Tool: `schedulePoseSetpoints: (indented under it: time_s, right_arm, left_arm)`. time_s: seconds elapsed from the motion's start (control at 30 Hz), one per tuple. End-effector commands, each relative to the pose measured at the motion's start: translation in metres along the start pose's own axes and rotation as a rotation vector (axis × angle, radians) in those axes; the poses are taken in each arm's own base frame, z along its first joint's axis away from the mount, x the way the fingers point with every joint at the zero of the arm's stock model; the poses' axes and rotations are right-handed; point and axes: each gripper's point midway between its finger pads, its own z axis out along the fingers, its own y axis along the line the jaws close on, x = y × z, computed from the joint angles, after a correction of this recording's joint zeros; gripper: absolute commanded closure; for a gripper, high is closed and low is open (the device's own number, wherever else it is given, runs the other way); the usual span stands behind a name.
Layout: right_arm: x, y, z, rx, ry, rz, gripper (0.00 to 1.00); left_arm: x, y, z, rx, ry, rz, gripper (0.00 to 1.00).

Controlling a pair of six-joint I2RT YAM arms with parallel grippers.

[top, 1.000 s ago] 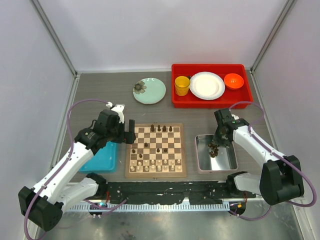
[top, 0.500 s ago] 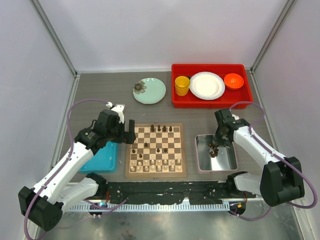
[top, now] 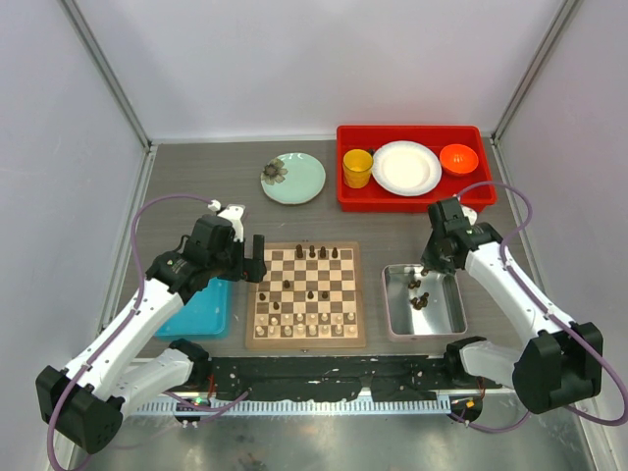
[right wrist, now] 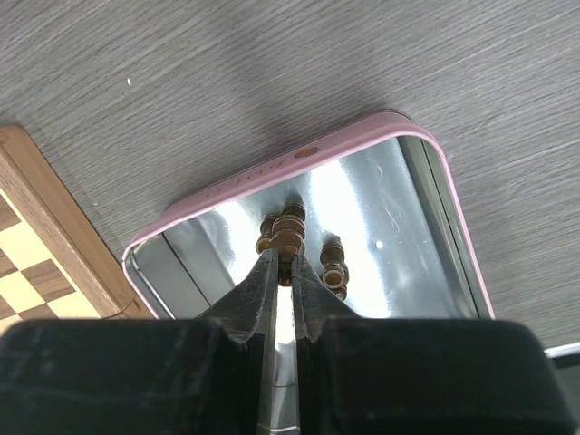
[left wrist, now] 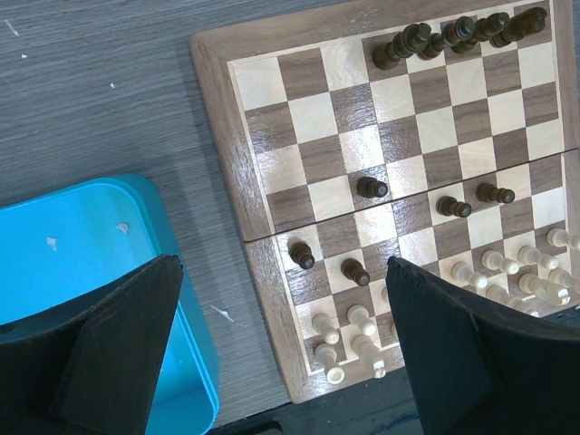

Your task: Set up the chess pieces on the board

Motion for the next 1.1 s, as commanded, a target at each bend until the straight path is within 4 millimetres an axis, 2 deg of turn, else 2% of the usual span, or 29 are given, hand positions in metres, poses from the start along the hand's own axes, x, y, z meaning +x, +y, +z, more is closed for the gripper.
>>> schedulePoseSetpoints:
  time_s: [0.0, 0.07, 0.2, 0.27, 0.37, 0.4, 0.43, 0.47, 0.5, 0.53, 0.57, 0.6, 0.63, 0.67, 0.7, 0.73, 0.77, 0.8, 0.83, 0.87, 0.93, 1.07]
  right_arm:
    - [-0.011, 0.001, -0.009, -0.002, -0.027, -0.005, 0.99]
    - [-0.018, 0.007, -0.016, -0.027, -0.047, -0.005, 0.99]
    - [-0.044, 0.029, -0.042, -0.111, -0.109, -0.002, 0.99]
    - [-0.049, 0.041, -0.051, -0.136, -0.122, -0.009, 0.99]
    - [-0.053, 0.076, -0.062, -0.181, -0.138, -0.059, 0.99]
    - [-0.049, 0.101, -0.073, -0.231, -0.149, -0.110, 0.99]
    - [-0.045, 0.115, -0.064, -0.220, -0.130, -0.139, 0.99]
    - [-0.046, 0.129, -0.065, -0.234, -0.134, -0.154, 0.99]
    - [-0.042, 0.156, -0.076, -0.286, -0.142, -0.198, 0.99]
    - [-0.039, 0.173, -0.066, -0.282, -0.124, -0.226, 0.99]
    - [-0.037, 0.188, -0.064, -0.291, -0.127, -0.258, 0.99]
    - [-0.045, 0.211, -0.078, -0.336, -0.155, -0.276, 0.99]
    - [-0.029, 0.232, -0.066, -0.334, -0.123, -0.341, 0.99]
    - [-0.027, 0.246, -0.066, -0.347, -0.126, -0.368, 0.99]
    - [-0.035, 0.267, -0.079, -0.394, -0.153, -0.395, 0.99]
    - [-0.027, 0.281, -0.076, -0.408, -0.132, -0.426, 0.99]
    - [-0.014, 0.294, -0.060, -0.399, -0.098, -0.470, 0.99]
    - [-0.015, 0.312, -0.066, -0.436, -0.099, -0.486, 0.99]
    - [-0.012, 0.319, -0.064, -0.438, -0.094, -0.502, 0.99]
    - [0.001, 0.326, -0.049, -0.418, -0.062, -0.535, 0.99]
    - [0.003, 0.342, -0.052, -0.449, -0.064, -0.556, 0.99]
    - [0.022, 0.357, -0.041, -0.456, -0.023, -0.609, 0.99]
  left_arm:
    - [-0.009, -0.006, -0.001, 0.029, -0.037, 0.023, 0.00]
    - [-0.008, -0.006, -0.001, 0.029, -0.035, 0.023, 0.00]
    - [-0.009, -0.005, -0.001, 0.027, -0.039, 0.022, 0.00]
    - [-0.009, -0.004, -0.002, 0.022, -0.042, 0.020, 0.00]
    - [-0.011, -0.001, -0.003, 0.004, -0.053, 0.011, 0.00]
    - [-0.011, 0.000, -0.003, -0.004, -0.054, 0.008, 0.00]
    - [-0.013, 0.002, -0.005, -0.016, -0.064, 0.005, 0.00]
    - [-0.013, 0.007, -0.007, -0.045, -0.068, 0.003, 0.00]
    - [-0.016, 0.010, -0.010, -0.058, -0.082, -0.004, 0.00]
    - [-0.018, 0.014, -0.012, -0.079, -0.097, -0.013, 0.00]
    - [-0.022, 0.018, -0.016, -0.098, -0.124, -0.027, 0.00]
    - [-0.024, 0.022, -0.018, -0.111, -0.137, -0.040, 0.00]
    - [-0.026, 0.024, -0.020, -0.119, -0.146, -0.048, 0.01]
    - [-0.027, 0.027, -0.022, -0.128, -0.155, -0.057, 0.00]
    - [-0.028, 0.032, -0.023, -0.144, -0.163, -0.075, 0.00]
    - [-0.030, 0.034, -0.024, -0.150, -0.169, -0.085, 0.00]
    - [-0.031, 0.036, -0.025, -0.154, -0.173, -0.093, 0.00]
    - [-0.031, 0.040, -0.026, -0.164, -0.177, -0.106, 0.00]
    - [-0.031, 0.041, -0.026, -0.168, -0.177, -0.110, 0.00]
    - [-0.031, 0.042, -0.026, -0.170, -0.177, -0.113, 0.00]
    - [-0.032, 0.042, -0.027, -0.169, -0.183, -0.116, 0.00]
    - [-0.033, 0.046, -0.028, -0.182, -0.188, -0.124, 0.00]
